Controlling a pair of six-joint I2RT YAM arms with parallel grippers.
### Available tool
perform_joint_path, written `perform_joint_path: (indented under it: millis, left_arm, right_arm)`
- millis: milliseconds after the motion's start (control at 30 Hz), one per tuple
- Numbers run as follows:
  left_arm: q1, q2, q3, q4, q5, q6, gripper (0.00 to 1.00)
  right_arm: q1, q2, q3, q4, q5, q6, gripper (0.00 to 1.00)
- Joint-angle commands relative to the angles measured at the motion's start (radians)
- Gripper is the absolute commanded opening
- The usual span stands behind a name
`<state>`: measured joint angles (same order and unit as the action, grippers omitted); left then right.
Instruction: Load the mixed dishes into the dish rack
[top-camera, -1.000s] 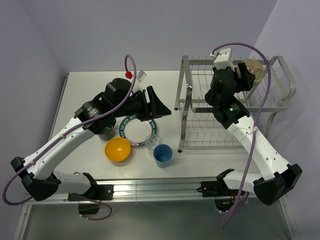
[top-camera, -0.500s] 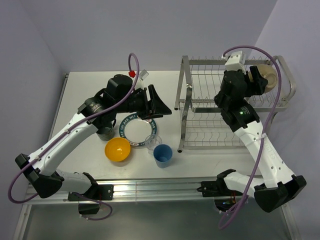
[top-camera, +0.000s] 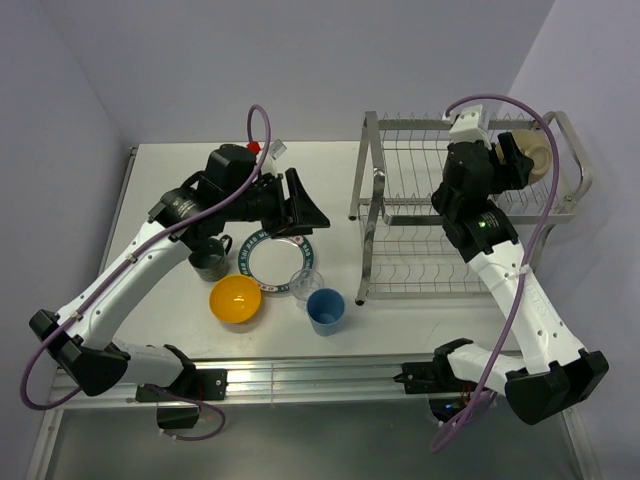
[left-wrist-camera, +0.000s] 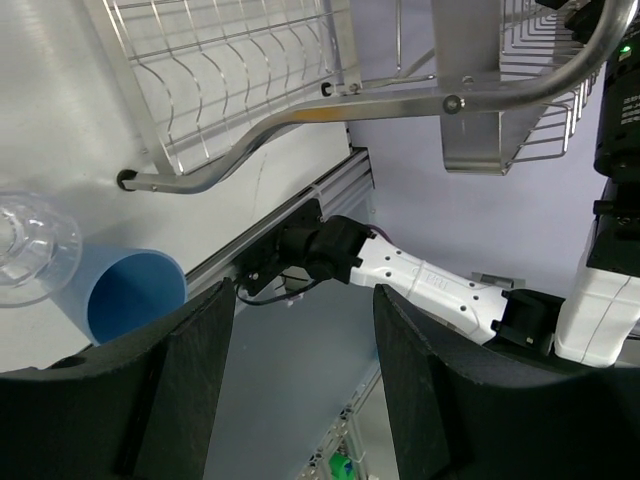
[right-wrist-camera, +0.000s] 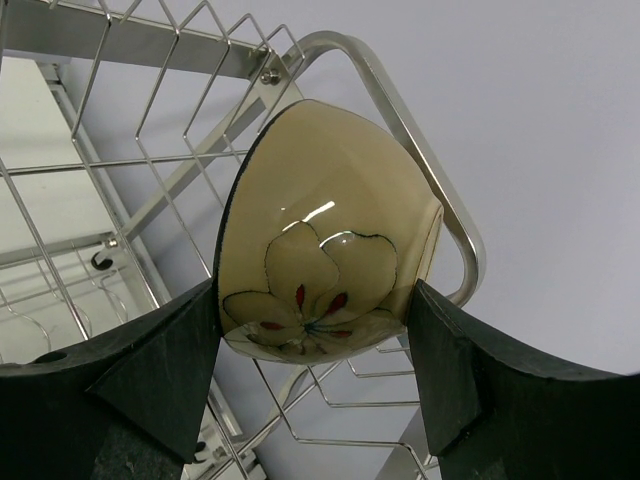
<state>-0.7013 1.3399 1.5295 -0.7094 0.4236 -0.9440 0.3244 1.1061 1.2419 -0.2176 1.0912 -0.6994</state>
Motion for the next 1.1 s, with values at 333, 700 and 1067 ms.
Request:
perform_joint_path:
  millis: [333,700,1067]
  left_arm:
    - [0.057,0.004,0.044,-0.064,0.061,0.059,0.63]
    - [0.071,0.015,0.050,-0.075,0.079,0.065,0.63]
    - [0.075,0.028,0.043,-0.064,0.092,0.057,0.64]
  right_arm:
    - [-0.018,0.043,0.050,-0.108,-0.019,0.121,0.63]
    - [-0.019,0.063,0.074,-0.111,-0.024,0.143,0.75]
    - [-0.028,0.060,0.074,-0.105,-0.039,0.161,1.00]
